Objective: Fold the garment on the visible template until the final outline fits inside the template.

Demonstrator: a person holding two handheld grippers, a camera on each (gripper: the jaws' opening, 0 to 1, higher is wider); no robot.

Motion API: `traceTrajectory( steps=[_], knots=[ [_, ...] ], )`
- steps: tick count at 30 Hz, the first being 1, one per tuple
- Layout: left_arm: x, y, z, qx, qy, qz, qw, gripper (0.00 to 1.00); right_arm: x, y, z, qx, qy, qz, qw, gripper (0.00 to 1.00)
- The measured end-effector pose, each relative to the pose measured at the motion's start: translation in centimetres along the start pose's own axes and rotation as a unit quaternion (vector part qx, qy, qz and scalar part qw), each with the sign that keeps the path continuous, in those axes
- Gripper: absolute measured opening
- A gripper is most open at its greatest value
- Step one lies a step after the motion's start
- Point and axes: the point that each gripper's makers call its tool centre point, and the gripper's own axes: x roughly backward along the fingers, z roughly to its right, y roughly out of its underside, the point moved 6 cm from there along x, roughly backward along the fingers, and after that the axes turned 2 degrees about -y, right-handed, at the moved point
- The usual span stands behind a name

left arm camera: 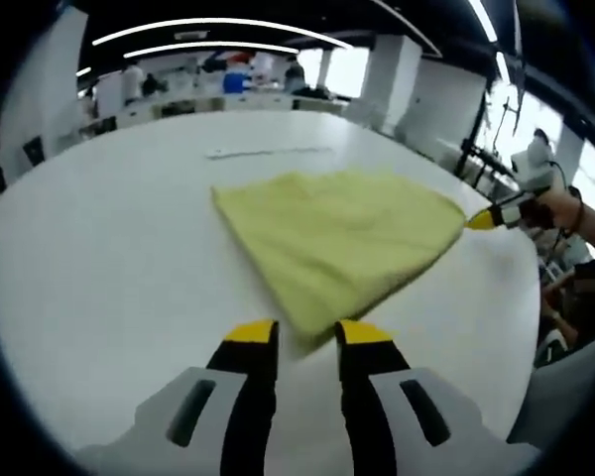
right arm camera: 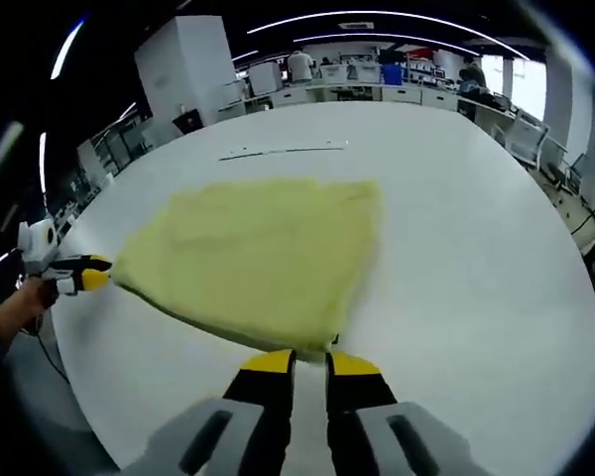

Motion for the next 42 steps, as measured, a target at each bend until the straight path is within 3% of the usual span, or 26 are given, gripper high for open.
traceTrajectory(
  steps=[6, 13, 15, 26, 32, 38, 42],
  knots=[
    [-0.5, 0.1, 0.3, 0.0, 0.007, -0.004, 1.0, 0.18, -0.4, -0.2, -0.1, -0.012, 0.012, 0.005, 0.9998, 0.03],
    [-0.6, 0.4, 0.2, -0.005, 0.006, -0.008, 0.9999, 0.08, -0.8, -0.4, 0.3, -0.035, 0.023, 0.011, 0.9991, 0.0],
    [-0.6, 0.4, 0.3, -0.006, 0.013, -0.007, 0.9999, 0.03, -0.8, -0.5, 0.4, -0.028, 0.025, 0.013, 0.9992, 0.0],
    [-0.4, 0.3, -0.1, -0.02, 0.002, -0.009, 0.9998, 0.0, -0.2, -0.5, 0.9, 0.007, 0.033, 0.008, 0.9994, 0.0],
    [-0.3, 0.2, -0.4, -0.021, -0.001, -0.008, 0.9998, 0.0, 0.5, -0.6, 2.3, 0.049, 0.052, 0.002, 0.9974, 0.0],
    [-0.3, 0.1, -0.5, -0.015, -0.002, -0.01, 0.9998, 0.0, 0.6, -0.5, 2.5, 0.058, 0.029, -0.003, 0.9979, 0.0],
    [-0.2, 0.2, -0.5, -0.018, -0.001, -0.013, 0.9997, 0.0, 0.7, -0.3, 2.8, 0.041, 0.015, -0.003, 0.999, 0.0]
  ],
)
